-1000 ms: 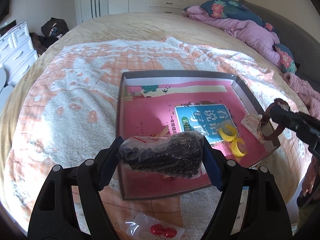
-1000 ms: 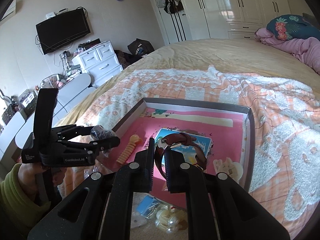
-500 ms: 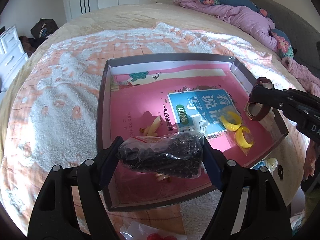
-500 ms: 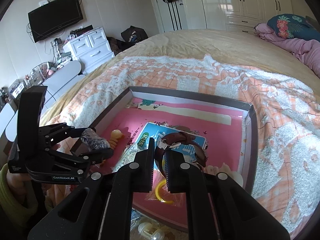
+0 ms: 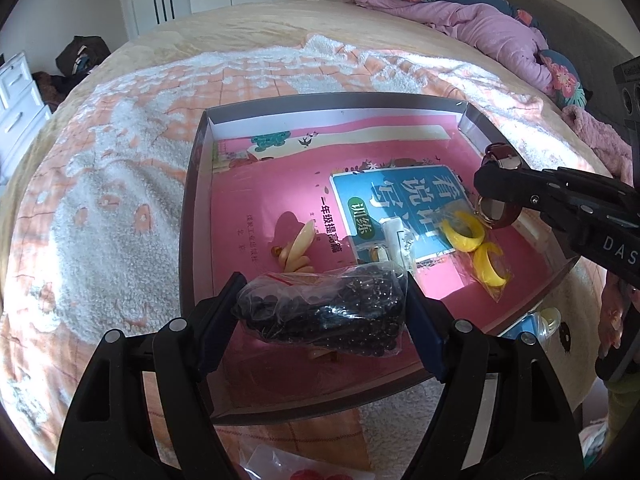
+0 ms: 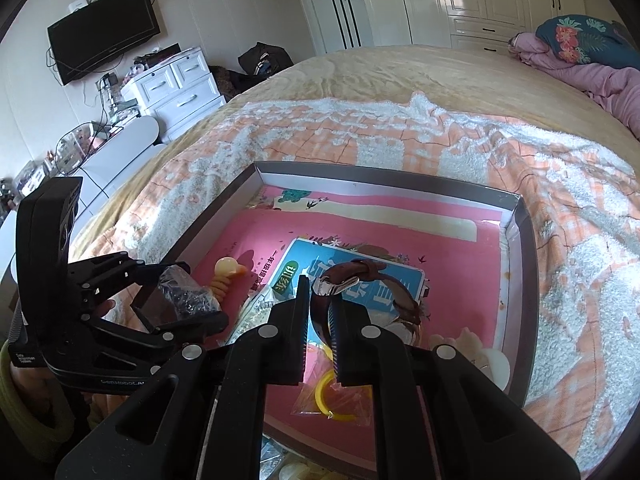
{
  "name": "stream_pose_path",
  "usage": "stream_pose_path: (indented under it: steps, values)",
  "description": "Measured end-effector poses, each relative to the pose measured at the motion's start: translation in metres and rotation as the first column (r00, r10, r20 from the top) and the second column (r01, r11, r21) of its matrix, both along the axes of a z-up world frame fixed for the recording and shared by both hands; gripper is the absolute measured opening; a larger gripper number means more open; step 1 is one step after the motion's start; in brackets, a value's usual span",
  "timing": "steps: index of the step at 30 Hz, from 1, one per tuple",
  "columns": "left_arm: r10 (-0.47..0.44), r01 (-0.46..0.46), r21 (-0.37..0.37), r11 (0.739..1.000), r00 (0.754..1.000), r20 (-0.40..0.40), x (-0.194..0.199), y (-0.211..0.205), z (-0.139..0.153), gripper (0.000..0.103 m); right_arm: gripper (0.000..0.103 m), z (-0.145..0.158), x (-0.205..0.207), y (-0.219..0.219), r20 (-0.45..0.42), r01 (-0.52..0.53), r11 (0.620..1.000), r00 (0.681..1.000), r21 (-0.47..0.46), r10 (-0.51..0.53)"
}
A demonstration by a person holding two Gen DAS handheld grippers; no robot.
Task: Organize jewelry
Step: 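Carry the watch with the right tool while the left tool carries the black bead bag into the box, then open both tools inside the box and withdraw them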
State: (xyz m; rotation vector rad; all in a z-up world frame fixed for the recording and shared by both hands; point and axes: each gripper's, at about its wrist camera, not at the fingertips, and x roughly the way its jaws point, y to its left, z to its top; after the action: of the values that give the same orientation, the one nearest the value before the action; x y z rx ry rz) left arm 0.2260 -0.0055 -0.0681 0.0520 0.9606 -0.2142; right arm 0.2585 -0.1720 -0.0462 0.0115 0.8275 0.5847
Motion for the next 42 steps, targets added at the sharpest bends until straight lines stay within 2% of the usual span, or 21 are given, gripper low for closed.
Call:
stream_pose_path:
  steps: [4, 6, 10, 20, 27, 33, 35, 37, 40, 42]
  values:
    - [0.0, 0.0, -0.003, 1.0, 1.0, 0.0, -0.001, 0.0, 0.0, 0.069, 0.028, 0.002, -0.004, -0.003, 0.0, 0.01, 1.0, 1.0, 0.021, -0.01]
    - [0.0, 0.0, -0.006, 1.0, 1.0, -0.001, -0.001, 0.001, 0.0, 0.069, 0.029, 0.003, -0.007, -0.003, -0.001, 0.012, 1.0, 1.0, 0.023, -0.012]
    - [0.001, -0.001, -0.01, 1.0, 1.0, -0.002, -0.002, 0.001, 0.0, 0.069, 0.038, 0.004, -0.013, -0.008, -0.009, 0.026, 0.999, 1.0, 0.04, -0.026]
    - [0.003, -0.003, -0.021, 1.0, 1.0, 0.0, -0.005, 0.001, 0.003, 0.069, 0.043, 0.007, -0.034, -0.034, -0.029, 0.082, 0.994, 0.996, 0.07, -0.08]
    - [0.002, -0.002, -0.02, 1.0, 1.0, 0.004, -0.009, -0.001, 0.007, 0.069, 0.048, 0.022, -0.054, -0.047, 0.01, 0.097, 0.991, 0.995, 0.094, -0.098]
    - [0.009, -0.007, -0.035, 0.999, 0.999, 0.033, -0.015, 0.002, 0.019, 0.07, 0.062, 0.034, -0.067, -0.06, 0.039, 0.121, 0.985, 0.991, 0.123, -0.127]
    - [0.012, -0.011, -0.038, 0.999, 0.999, 0.041, -0.017, 0.003, 0.023, 0.07, 0.071, 0.038, -0.072, -0.065, 0.052, 0.136, 0.983, 0.988, 0.123, -0.144]
    - [0.016, -0.014, -0.04, 0.999, 0.999, 0.049, -0.019, 0.003, 0.026, 0.075, 0.071, 0.04, -0.075, -0.069, 0.059, 0.144, 0.981, 0.987, 0.127, -0.153]
    - [0.019, -0.016, -0.042, 0.999, 0.998, 0.065, -0.024, 0.003, 0.033, 0.077, 0.072, 0.043, -0.079, -0.074, 0.067, 0.157, 0.979, 0.984, 0.133, -0.167]
    - [0.018, -0.015, -0.045, 0.999, 0.997, 0.076, -0.027, 0.003, 0.038, 0.081, 0.078, 0.046, -0.082, -0.078, 0.076, 0.168, 0.976, 0.981, 0.138, -0.179]
